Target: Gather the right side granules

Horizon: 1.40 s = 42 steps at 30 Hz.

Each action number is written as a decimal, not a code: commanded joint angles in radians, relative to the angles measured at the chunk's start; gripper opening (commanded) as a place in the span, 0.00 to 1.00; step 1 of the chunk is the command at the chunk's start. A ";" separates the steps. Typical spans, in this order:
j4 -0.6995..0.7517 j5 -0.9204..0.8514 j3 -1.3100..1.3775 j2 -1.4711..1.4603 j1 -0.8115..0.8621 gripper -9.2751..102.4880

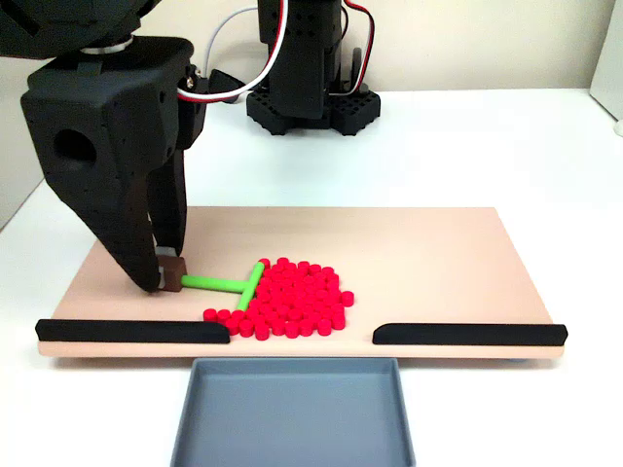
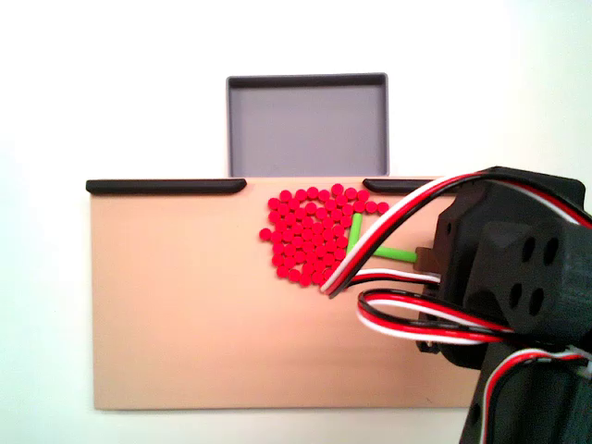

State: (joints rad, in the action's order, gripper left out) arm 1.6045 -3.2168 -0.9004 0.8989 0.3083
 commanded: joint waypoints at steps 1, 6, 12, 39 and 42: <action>0.005 -0.618 0.009 0.025 -0.012 0.08; 0.005 -0.612 0.009 0.023 -0.017 0.08; 0.006 -0.601 0.009 0.025 -0.025 0.08; 0.005 -0.572 0.009 0.028 -0.044 0.08; 0.005 -0.572 0.009 0.028 -0.046 0.08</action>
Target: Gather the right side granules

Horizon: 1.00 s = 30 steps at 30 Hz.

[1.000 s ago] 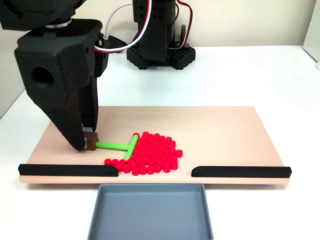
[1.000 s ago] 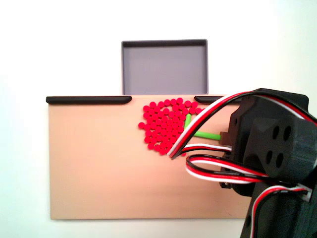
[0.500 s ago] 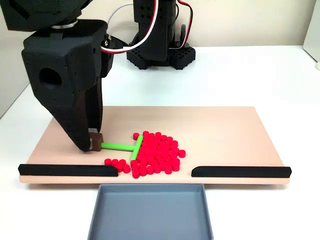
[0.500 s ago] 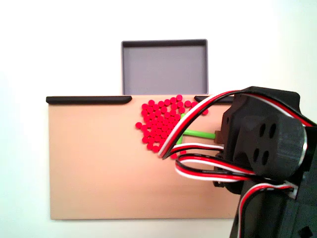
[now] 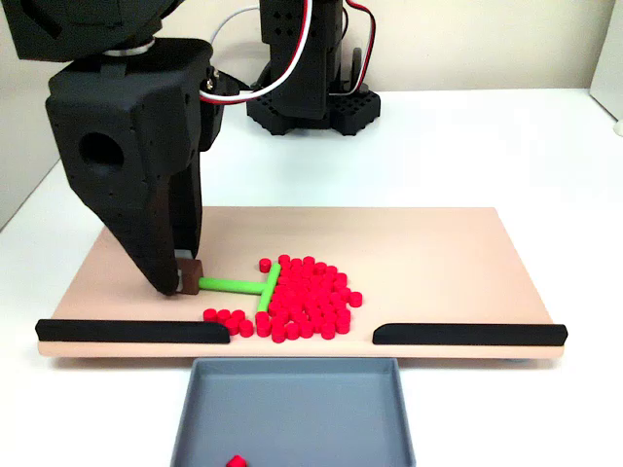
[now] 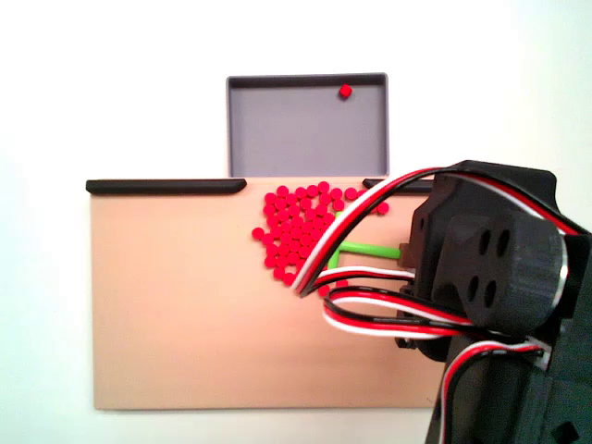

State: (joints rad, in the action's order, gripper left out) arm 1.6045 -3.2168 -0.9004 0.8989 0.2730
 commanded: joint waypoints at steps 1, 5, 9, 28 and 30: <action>0.003 -0.572 0.009 0.029 -0.011 0.08; -0.002 -0.581 0.009 0.035 -0.002 0.08; -0.003 -0.611 0.025 0.038 0.018 0.08; 0.008 -0.560 -0.008 0.144 0.101 0.08; 0.008 -0.491 -0.044 0.178 0.095 0.08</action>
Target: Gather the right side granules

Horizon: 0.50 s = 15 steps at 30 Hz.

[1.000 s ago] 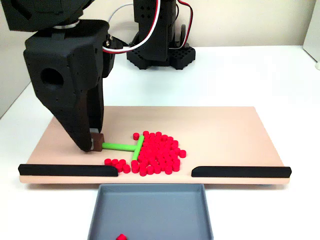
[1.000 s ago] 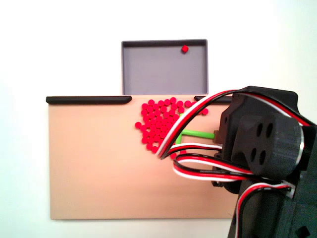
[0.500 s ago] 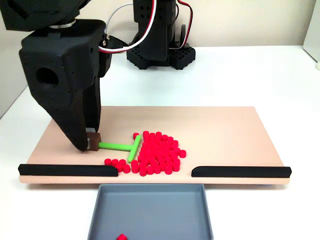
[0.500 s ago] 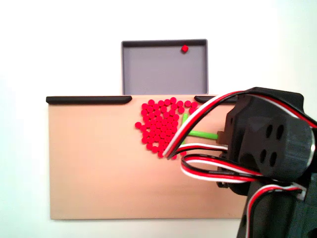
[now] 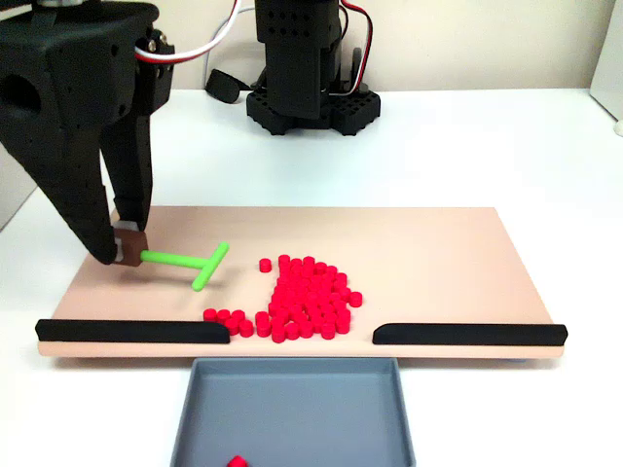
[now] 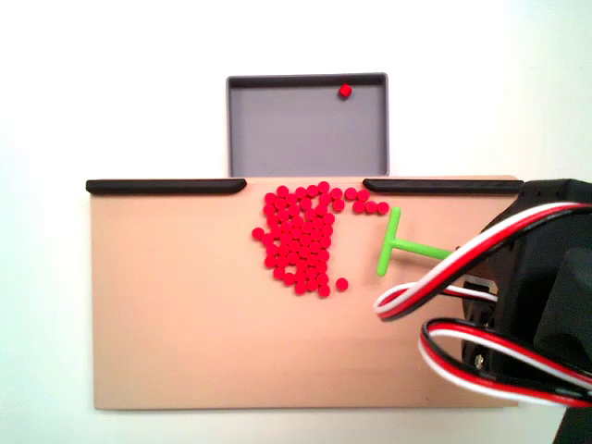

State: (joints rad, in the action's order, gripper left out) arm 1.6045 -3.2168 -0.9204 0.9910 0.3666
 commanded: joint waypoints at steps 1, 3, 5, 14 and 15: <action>0.008 -0.443 -0.049 0.107 -0.003 0.08; 0.008 -0.341 -0.107 0.160 -0.011 0.08; 0.000 -0.207 -0.183 0.225 -0.025 0.08; -0.005 0.781 -0.476 0.560 -0.132 0.08; -0.005 0.877 -0.514 0.601 -0.141 0.08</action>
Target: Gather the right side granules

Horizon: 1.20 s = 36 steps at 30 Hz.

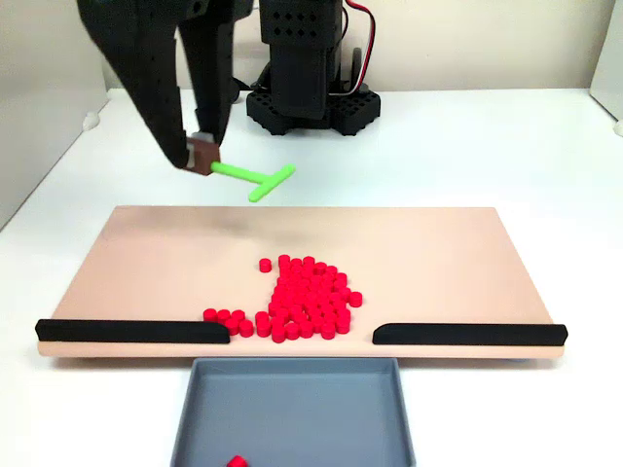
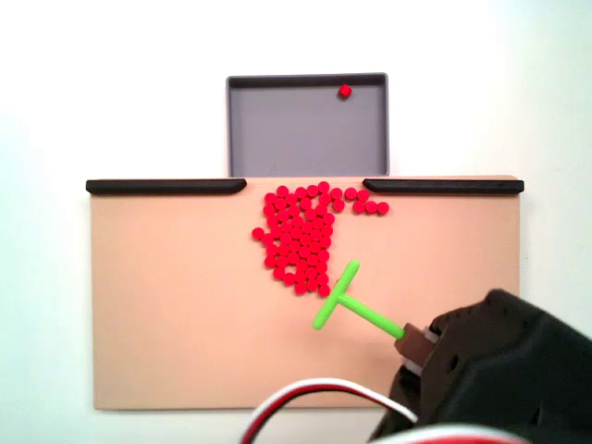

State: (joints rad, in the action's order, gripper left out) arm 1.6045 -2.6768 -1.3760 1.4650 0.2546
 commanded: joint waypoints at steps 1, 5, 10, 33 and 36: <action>-0.005 0.420 -0.109 0.173 -0.037 0.08; -0.005 0.664 -0.321 0.373 -0.044 0.08; -0.005 0.931 -0.345 0.422 -0.104 0.08; -0.002 1.131 -0.345 0.440 -0.244 0.08; -0.005 1.117 -0.345 0.416 -0.238 0.08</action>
State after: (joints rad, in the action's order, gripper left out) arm 1.6030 -1.5478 -1.7257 1.8745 0.0123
